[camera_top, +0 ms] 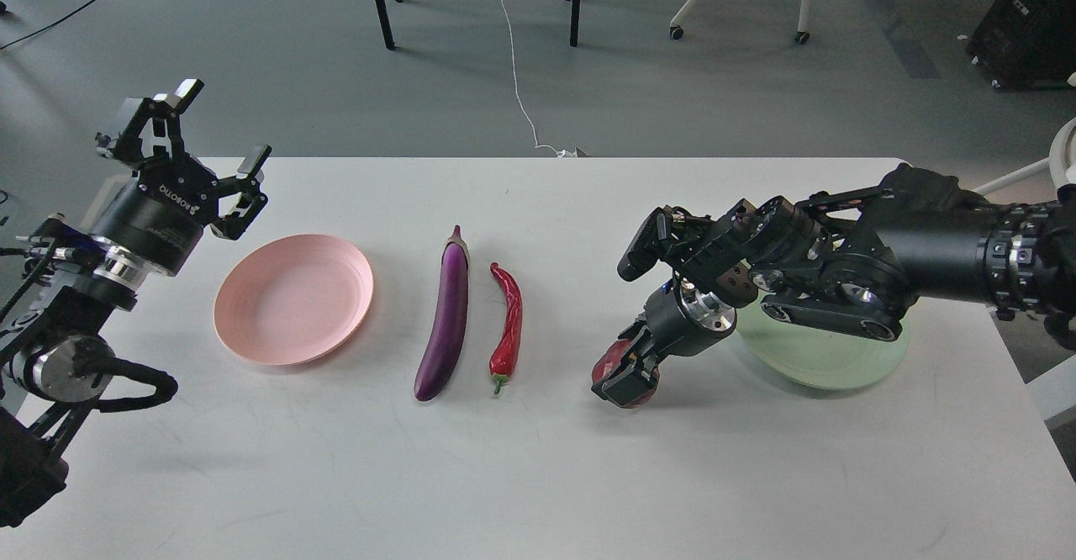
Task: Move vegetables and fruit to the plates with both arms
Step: 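Carry the pomegranate onto the pale green plate and release it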
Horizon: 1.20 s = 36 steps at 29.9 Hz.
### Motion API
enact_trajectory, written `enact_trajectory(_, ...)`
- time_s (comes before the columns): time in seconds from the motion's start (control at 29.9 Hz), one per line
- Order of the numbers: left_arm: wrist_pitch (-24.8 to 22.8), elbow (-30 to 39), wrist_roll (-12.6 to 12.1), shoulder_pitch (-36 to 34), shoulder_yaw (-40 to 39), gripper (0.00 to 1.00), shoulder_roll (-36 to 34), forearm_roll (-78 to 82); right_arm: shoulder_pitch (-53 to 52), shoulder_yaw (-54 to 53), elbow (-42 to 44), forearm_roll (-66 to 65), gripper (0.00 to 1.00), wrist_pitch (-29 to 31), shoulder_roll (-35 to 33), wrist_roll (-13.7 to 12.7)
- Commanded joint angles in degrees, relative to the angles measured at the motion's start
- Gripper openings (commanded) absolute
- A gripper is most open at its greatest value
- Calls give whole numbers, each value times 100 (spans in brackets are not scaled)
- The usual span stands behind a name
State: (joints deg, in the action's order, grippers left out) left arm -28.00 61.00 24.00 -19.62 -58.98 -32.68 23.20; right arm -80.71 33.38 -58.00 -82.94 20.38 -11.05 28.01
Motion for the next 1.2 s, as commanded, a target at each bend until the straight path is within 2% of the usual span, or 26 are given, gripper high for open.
enact_trajectory(0.0, 0, -1, 0, 11, 1, 98, -10, 0, -103, 2, -27, -3, 41, 10, -81, -1)
enact_trajectory(0.3, 0, 8, 0, 11, 1, 98, -89, -8, -1043, 19, -168, -169, 41, 10, -1117, -1)
enact_trajectory(0.54, 0, 96, -9, 11, 36, 98, -72, 0, -1000, 46, -290, -1320, 41, 10, -2233, -1)
enact_trajectory(0.67, 0, 96, -9, 11, 36, 98, -72, 0, -824, 142, -607, -1444, 44, 10, -2691, -1)
enact_trajectory(0.84, 0, 105, -9, 11, 36, 98, -63, 0, -499, 116, -642, -1444, 58, -8, -2903, -1)
enact_trajectory(0.94, 0, 105, -9, 11, 27, 98, -72, 0, -385, 81, -642, -1444, 83, -69, -2947, -1)
enact_trajectory(1.0, 0, 131, -9, 11, 27, 98, -80, 0, -367, 72, -642, -1435, 92, -78, -2973, -1)
enact_trajectory(1.17, 0, 158, -9, 11, 18, 98, -80, 9, -279, 28, -660, -1418, 96, -78, -3026, -1)
